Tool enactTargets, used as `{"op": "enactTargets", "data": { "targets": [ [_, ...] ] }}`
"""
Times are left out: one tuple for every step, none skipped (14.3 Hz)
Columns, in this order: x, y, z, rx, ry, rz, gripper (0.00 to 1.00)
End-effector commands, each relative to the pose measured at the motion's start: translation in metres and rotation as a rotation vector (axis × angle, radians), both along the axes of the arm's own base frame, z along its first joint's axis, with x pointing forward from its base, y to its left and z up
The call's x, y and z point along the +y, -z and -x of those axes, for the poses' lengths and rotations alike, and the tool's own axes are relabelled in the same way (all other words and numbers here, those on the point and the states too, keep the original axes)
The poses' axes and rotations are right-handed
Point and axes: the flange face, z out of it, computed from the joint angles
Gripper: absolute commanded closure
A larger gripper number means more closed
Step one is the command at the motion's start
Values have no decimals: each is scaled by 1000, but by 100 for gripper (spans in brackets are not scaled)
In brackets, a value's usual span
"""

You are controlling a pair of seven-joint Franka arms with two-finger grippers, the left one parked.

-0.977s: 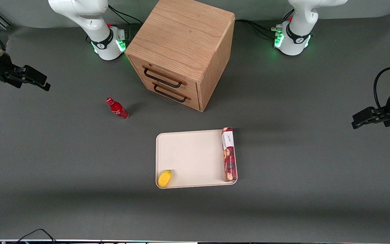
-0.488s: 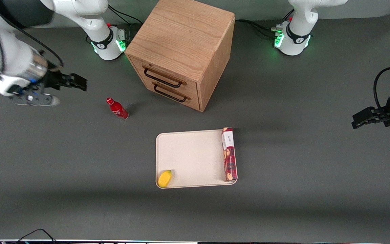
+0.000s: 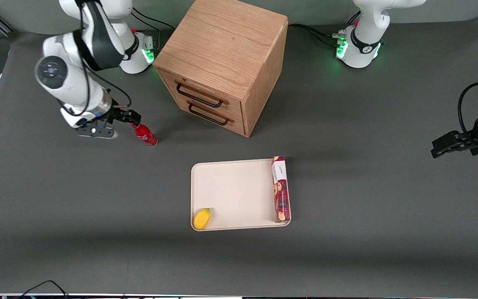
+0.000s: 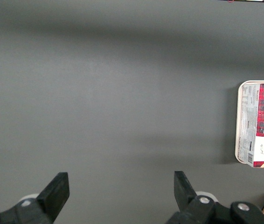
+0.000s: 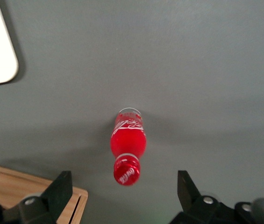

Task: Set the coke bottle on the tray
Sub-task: 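Lower the right gripper over the bottle and close it around the bottle, then lift the held bottle with the right gripper and carry it toward the tray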

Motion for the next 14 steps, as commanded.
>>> {"op": "enactTargets", "data": {
  "targets": [
    [-2,23,25,-59,37,-4,0],
    [-2,29,25,-60,37,-8,0],
    [-1,31,25,-59,35,-9,0],
    [-1,30,24,-66,32,-10,2],
    [-1,31,23,-71,31,-11,7],
    [0,31,22,-78,20,-7,12],
    [1,32,21,-86,19,-9,17],
    [1,35,20,-87,16,-12,21],
    [2,37,18,-94,16,-16,27],
    [2,39,17,-92,16,-18,35],
    [2,40,18,-92,14,-18,44],
    [2,39,18,-93,16,-17,56],
    [2,40,19,-90,14,-16,68],
    [2,41,19,-87,14,-16,78]
  ]
}}
